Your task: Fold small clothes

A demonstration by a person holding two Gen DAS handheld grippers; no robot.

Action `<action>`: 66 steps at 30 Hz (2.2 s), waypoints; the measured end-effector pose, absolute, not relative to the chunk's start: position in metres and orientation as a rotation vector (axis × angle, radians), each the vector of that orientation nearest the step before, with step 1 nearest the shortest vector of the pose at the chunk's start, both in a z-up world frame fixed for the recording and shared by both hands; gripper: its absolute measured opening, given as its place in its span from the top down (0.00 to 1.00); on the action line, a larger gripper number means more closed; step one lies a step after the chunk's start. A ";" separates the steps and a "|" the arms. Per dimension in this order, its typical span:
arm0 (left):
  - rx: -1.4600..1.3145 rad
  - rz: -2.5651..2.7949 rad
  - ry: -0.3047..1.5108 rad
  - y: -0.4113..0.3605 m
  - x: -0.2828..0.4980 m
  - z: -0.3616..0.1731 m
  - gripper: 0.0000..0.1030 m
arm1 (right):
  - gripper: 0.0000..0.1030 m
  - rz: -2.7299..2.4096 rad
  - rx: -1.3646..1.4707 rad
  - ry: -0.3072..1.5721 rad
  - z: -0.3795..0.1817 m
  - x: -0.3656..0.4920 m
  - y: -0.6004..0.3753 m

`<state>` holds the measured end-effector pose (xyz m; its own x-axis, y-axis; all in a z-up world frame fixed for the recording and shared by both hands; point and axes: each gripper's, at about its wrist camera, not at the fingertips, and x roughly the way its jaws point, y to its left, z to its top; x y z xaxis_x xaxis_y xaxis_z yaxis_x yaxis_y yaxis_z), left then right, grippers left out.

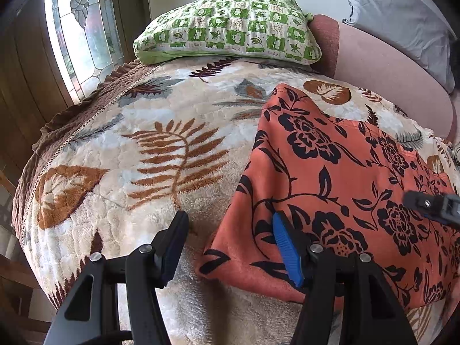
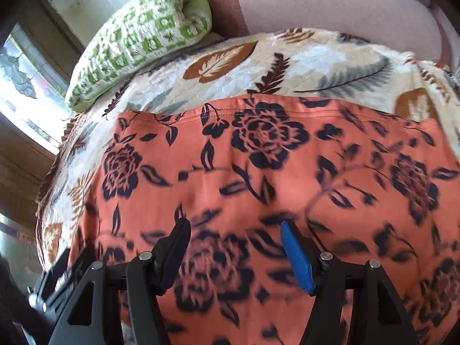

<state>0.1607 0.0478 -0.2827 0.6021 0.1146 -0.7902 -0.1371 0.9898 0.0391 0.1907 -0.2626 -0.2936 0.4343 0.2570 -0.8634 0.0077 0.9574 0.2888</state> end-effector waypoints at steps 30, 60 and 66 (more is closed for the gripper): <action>-0.356 0.102 0.987 0.108 0.104 -0.292 0.33 | 0.48 0.340 0.065 1.059 -0.295 0.120 -0.202; -0.522 -0.171 0.949 0.070 0.124 -0.306 0.41 | 0.49 0.530 0.274 1.021 -0.319 0.114 -0.252; -0.620 -0.153 0.929 0.076 0.133 -0.310 0.41 | 0.49 0.536 0.286 1.030 -0.319 0.115 -0.252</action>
<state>0.1330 0.0755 -0.3097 0.6014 -0.3818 -0.7018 -0.1359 0.8167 -0.5608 0.1152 -0.2524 -0.3192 0.4028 0.5475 -0.7335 -0.2860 0.8366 0.4673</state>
